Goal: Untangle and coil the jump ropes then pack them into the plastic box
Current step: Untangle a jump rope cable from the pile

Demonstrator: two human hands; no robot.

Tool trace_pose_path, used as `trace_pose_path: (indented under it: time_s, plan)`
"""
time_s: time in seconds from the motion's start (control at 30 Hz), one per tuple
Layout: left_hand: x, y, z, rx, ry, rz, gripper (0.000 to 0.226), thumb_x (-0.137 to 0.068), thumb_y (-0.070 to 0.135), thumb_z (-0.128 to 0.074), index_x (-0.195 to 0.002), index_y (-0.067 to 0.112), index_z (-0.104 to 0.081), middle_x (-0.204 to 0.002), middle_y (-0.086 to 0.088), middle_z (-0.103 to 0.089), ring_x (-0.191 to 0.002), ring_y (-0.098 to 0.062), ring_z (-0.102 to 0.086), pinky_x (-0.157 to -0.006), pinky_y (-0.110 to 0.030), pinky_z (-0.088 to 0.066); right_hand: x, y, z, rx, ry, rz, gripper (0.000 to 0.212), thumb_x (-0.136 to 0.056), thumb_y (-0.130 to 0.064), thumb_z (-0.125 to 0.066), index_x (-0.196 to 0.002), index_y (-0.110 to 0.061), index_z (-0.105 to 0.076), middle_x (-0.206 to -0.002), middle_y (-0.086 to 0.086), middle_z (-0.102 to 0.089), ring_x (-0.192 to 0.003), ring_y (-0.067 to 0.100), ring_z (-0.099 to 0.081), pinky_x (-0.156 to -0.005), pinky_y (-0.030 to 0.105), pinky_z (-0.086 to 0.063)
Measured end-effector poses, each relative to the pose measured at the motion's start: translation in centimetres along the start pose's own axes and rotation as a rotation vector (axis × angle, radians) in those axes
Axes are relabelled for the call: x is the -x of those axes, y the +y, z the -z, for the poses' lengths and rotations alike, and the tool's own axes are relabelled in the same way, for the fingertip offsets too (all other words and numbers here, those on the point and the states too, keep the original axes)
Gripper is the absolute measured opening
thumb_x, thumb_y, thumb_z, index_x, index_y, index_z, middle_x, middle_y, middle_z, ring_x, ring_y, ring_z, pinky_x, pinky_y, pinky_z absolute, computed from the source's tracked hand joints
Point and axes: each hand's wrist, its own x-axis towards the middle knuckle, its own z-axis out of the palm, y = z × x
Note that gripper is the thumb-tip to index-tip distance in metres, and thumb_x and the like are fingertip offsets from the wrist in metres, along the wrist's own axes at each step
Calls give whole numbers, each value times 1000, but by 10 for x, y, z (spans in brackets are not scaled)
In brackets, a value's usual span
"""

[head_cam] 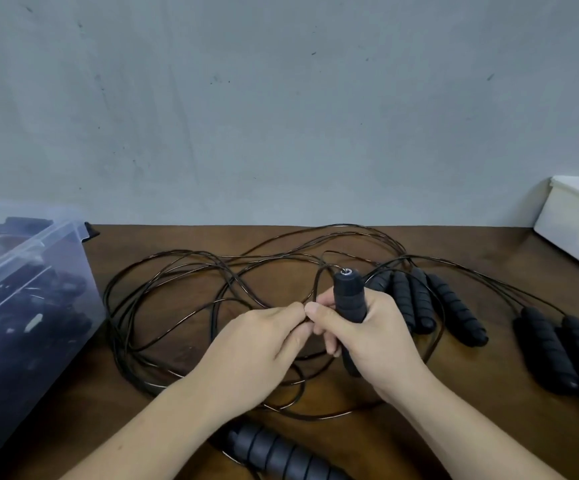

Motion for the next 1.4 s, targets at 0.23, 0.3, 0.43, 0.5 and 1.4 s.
trace_pose_path:
  time_s: [0.23, 0.3, 0.43, 0.5, 1.4]
  plan:
    - [-11, -26, 16, 115, 122, 135, 19, -106, 36, -60, -88, 31, -66, -84, 16, -65, -84, -7, -63, -70, -17, -42, -28, -12, 49, -557, 321, -165, 10, -99, -11, -70, -90, -6, -68, -82, 11, -71, -64, 17, -59, -54, 28, -47]
    - [-11, -37, 23, 104, 174, 168, 20, -105, 35, -62, -86, 30, -67, -84, 17, -66, -83, -7, -64, -69, -15, -41, -35, -11, 63, -657, 390, -164, 8, -99, -14, -72, -98, -7, -69, -88, 10, -74, -71, 15, -64, -53, 22, -49]
    - [-11, -41, 24, 89, 232, 172, 21, -105, 35, -60, -87, 28, -66, -85, 14, -66, -86, -8, -64, -71, -17, -44, -35, 1, 52, -578, 272, -235, 24, -94, -25, -78, -107, -5, -73, -94, 12, -76, -67, 14, -63, -54, 27, -47]
    - [-11, -33, 17, 89, 245, 157, 22, -106, 37, -60, -86, 28, -63, -78, 14, -61, -78, -9, -60, -67, -20, -42, -27, 6, 32, -478, 127, -284, 21, -88, -21, -81, -100, -5, -74, -87, 14, -71, -61, 16, -56, -52, 29, -43]
    - [-5, -11, 3, 29, 145, 43, 13, -106, 39, -58, -94, 33, -58, -81, 15, -60, -79, -10, -61, -67, -39, -51, -4, 12, -7, -364, -31, -204, 29, -95, -20, -78, -100, 8, -72, -84, 17, -73, -59, 20, -57, -52, 30, -47]
